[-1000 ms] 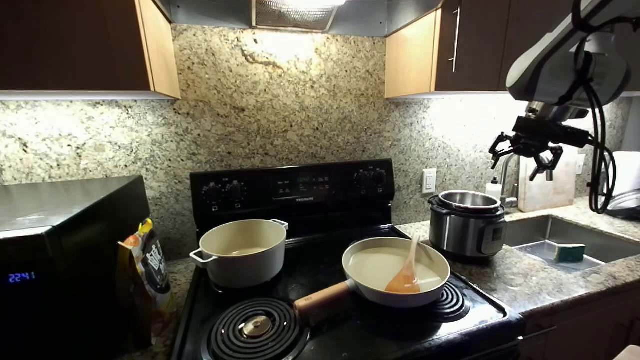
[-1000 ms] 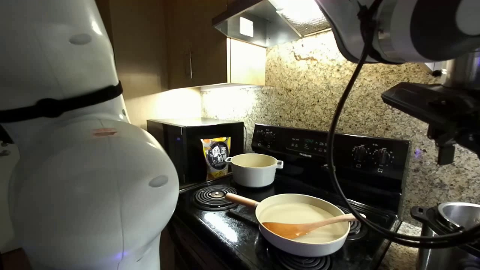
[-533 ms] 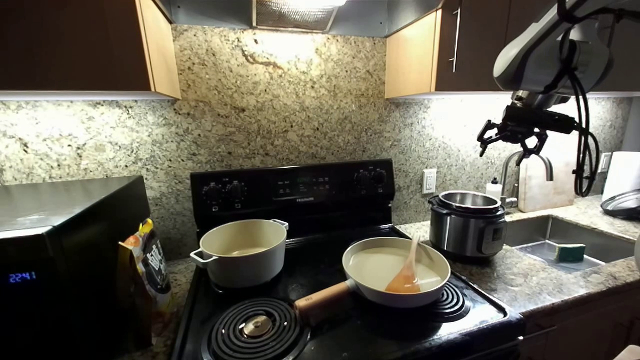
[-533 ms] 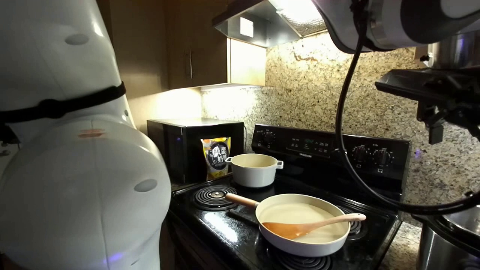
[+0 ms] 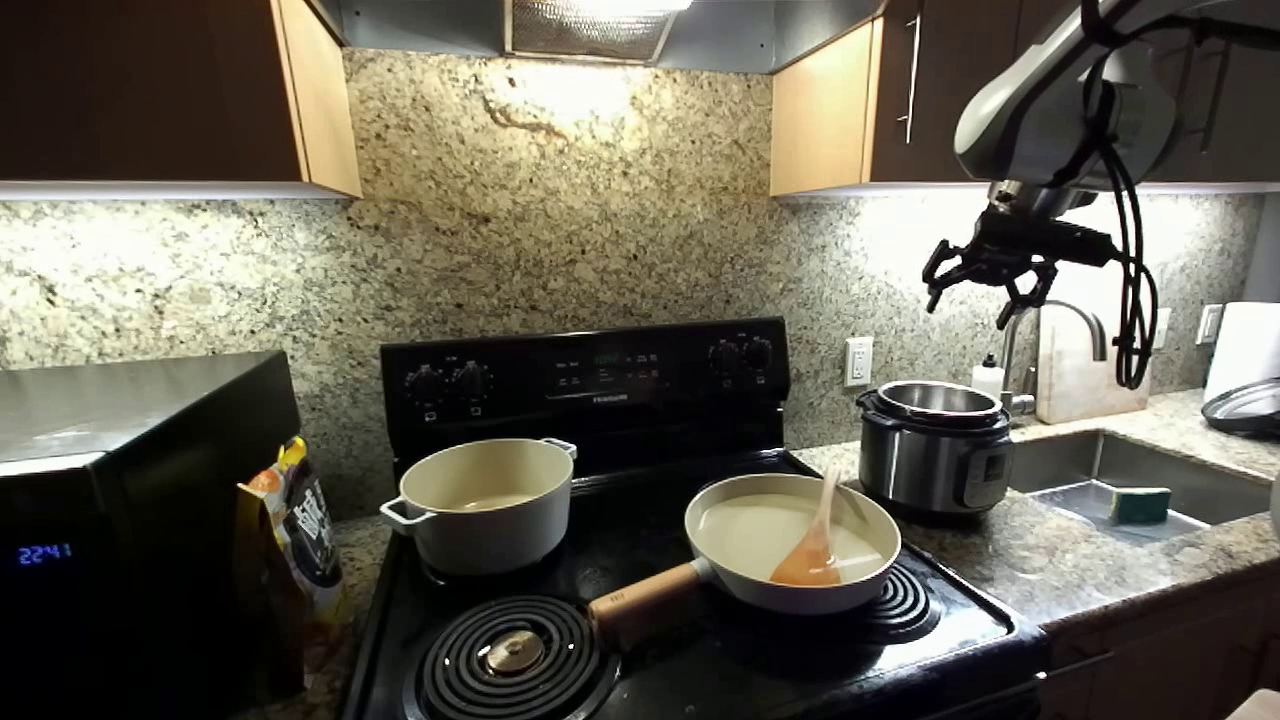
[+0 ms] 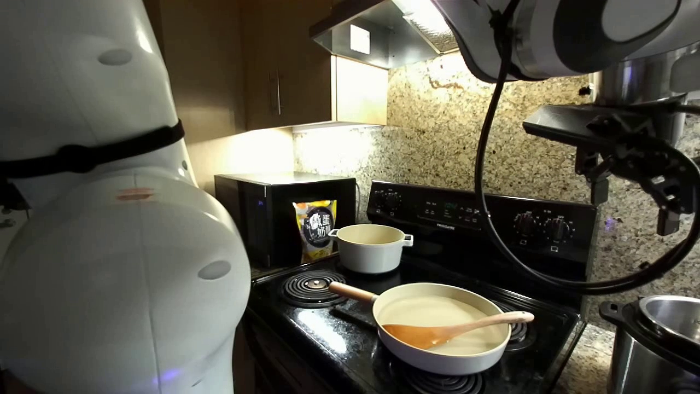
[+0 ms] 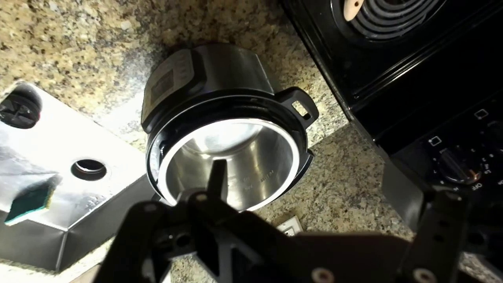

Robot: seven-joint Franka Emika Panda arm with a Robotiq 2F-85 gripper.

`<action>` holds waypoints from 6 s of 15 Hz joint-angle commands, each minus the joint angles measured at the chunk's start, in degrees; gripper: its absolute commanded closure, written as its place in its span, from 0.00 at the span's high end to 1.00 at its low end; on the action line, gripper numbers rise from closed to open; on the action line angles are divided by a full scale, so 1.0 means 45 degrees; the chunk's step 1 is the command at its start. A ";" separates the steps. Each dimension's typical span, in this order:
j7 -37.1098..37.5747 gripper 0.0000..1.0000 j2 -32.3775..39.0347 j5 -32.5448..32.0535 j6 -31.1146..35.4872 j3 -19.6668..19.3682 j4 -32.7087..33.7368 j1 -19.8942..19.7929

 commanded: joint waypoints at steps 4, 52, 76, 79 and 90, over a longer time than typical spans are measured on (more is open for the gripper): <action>-0.2014 1.00 0.0295 0.1755 0.0346 -0.0075 -0.0055 0.0198; -0.5829 1.00 0.4614 0.4676 -0.1772 0.0302 0.2266 -0.0266; -0.6497 1.00 0.6569 0.5328 -0.1555 0.2212 0.4051 -0.1375; -0.6757 1.00 0.7117 0.5645 -0.1542 0.2432 0.4530 -0.1727; -0.6269 1.00 0.8101 0.5307 -0.1321 0.2932 0.5602 -0.2278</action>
